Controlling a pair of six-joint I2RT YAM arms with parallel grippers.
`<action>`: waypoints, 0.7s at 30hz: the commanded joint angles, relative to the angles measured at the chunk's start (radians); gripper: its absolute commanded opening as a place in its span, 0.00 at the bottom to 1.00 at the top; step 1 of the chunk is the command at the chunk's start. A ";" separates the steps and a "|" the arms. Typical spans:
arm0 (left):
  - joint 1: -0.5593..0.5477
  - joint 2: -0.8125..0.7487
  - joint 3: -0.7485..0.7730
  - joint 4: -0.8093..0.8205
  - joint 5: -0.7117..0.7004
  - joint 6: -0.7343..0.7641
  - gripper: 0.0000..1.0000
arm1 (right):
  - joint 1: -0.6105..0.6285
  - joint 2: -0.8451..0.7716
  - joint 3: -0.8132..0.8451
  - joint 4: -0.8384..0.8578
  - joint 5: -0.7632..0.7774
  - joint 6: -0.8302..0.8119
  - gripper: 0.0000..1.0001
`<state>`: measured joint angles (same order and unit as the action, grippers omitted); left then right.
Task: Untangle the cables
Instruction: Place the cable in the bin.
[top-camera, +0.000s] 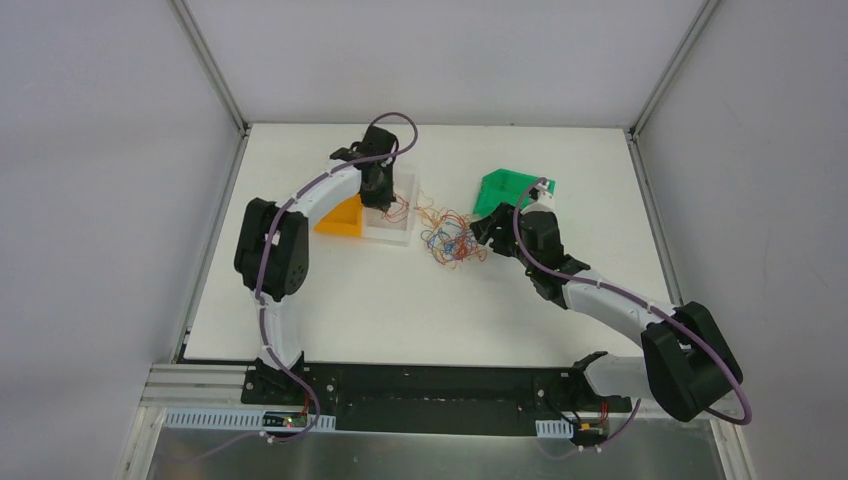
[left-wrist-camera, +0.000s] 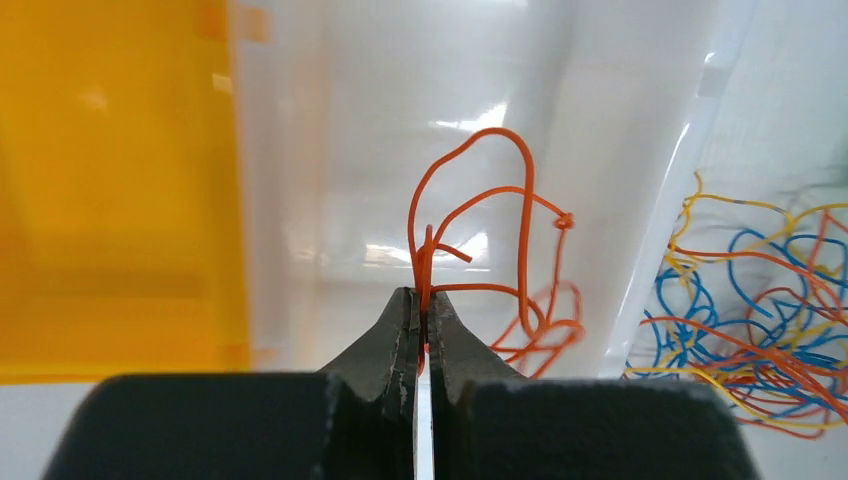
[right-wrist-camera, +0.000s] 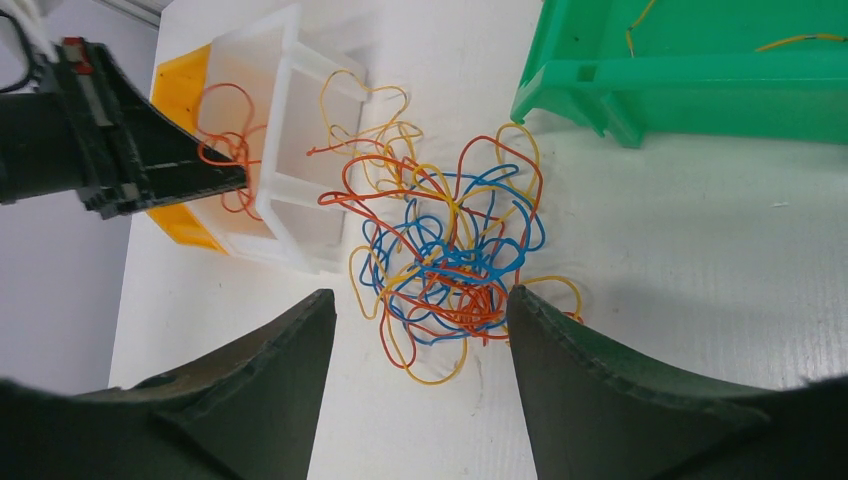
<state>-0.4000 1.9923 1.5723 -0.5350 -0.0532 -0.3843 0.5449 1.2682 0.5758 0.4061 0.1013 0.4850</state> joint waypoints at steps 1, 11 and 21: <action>0.030 -0.188 0.056 -0.021 -0.081 0.007 0.00 | -0.003 -0.029 0.003 0.019 0.021 -0.010 0.66; 0.141 -0.260 0.010 -0.049 -0.143 0.051 0.00 | -0.005 -0.029 0.001 0.020 0.028 -0.007 0.66; 0.171 -0.134 0.006 -0.043 -0.100 0.058 0.00 | -0.004 -0.150 -0.083 0.060 0.172 -0.021 0.66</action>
<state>-0.2279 1.8606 1.5795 -0.5655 -0.1539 -0.3485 0.5449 1.1488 0.4923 0.4145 0.2016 0.4828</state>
